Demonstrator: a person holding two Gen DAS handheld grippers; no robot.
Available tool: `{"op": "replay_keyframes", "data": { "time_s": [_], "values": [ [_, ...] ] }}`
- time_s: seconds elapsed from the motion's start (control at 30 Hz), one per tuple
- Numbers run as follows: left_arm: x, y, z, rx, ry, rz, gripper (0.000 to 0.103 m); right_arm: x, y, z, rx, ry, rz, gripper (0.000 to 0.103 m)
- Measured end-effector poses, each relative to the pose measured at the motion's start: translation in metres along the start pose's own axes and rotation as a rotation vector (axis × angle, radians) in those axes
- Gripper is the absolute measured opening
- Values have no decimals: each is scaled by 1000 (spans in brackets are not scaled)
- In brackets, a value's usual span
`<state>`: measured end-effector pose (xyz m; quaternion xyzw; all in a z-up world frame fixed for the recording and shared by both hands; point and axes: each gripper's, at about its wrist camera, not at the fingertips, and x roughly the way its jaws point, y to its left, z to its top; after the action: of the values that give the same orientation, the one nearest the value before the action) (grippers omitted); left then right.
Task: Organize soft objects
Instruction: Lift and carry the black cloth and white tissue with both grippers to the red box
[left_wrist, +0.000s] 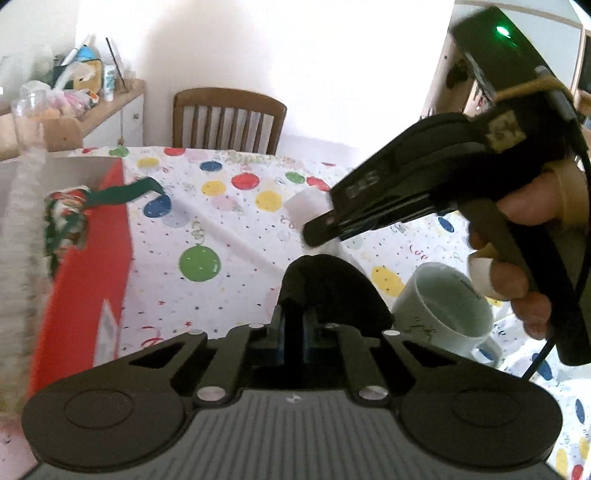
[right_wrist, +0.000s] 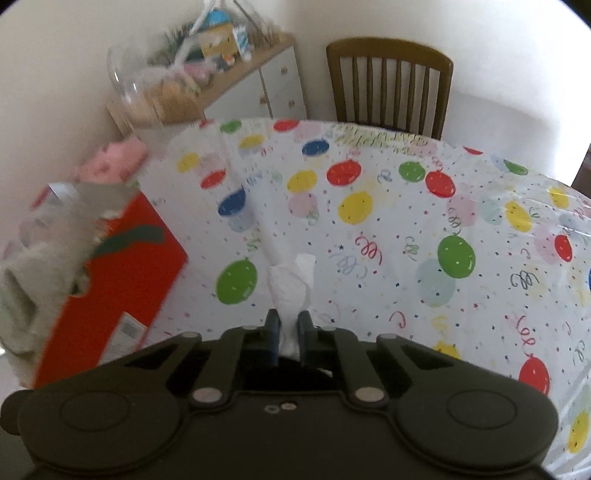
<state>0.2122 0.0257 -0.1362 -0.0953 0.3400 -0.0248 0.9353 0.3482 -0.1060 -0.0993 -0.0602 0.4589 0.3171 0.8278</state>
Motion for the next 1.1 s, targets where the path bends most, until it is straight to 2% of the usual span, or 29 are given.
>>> {"op": "replay_keyframes", "data": {
  "time_s": [0.23,0.5,0.87,0.97,1.1],
  "values": [
    [-43,13,6,-58,-49,12,7,-48,5,-1,26,-92,40,6],
    [-95,32,26,-102,-115,23,7,-97,27,-2,16,-142,104,6],
    [-159,66,59,-124,-264,131,6,-124,63,2,-28,-179,168,6],
    [-169,82,64,-132,-266,141,6,-121,73,5,-44,-173,184,6],
    [-166,85,61,-78,-164,70,7,-120,79,9,-52,-183,195,6]
  ]
}}
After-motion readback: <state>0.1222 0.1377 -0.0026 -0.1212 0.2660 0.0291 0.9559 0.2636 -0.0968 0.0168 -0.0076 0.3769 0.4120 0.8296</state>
